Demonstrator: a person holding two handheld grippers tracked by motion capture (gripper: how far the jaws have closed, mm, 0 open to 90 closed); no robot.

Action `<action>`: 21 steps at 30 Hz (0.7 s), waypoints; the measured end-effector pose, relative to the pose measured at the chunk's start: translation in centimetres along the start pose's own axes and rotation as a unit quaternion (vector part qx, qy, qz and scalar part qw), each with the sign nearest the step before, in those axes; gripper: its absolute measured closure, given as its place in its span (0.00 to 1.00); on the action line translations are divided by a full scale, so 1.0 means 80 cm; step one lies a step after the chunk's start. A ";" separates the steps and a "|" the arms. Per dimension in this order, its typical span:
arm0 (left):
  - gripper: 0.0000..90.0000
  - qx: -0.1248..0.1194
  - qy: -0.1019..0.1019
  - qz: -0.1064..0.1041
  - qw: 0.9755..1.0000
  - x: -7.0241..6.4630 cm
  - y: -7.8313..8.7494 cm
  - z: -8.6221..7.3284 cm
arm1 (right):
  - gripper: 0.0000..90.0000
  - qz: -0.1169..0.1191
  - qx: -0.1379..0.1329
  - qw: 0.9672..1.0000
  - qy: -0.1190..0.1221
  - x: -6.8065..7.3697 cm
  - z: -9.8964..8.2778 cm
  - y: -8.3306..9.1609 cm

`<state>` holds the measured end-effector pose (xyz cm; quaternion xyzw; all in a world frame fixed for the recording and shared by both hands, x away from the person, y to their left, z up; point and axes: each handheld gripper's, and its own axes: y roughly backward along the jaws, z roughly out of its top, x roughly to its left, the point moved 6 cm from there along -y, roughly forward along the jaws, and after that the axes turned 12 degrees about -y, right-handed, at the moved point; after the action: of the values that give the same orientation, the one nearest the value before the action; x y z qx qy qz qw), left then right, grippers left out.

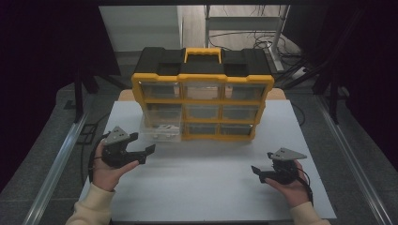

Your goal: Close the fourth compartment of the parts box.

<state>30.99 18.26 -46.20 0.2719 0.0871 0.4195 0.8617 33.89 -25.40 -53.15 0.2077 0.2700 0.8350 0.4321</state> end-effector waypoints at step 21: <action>0.70 0.003 -0.026 -0.010 1.000 -0.017 -0.014 -0.002 | 0.19 0.002 0.004 1.000 0.002 0.001 -0.001 -0.002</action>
<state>30.81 16.71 -47.08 0.2846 0.0691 0.4037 0.8668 33.92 -25.27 -53.30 0.2082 0.2738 0.8352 0.4290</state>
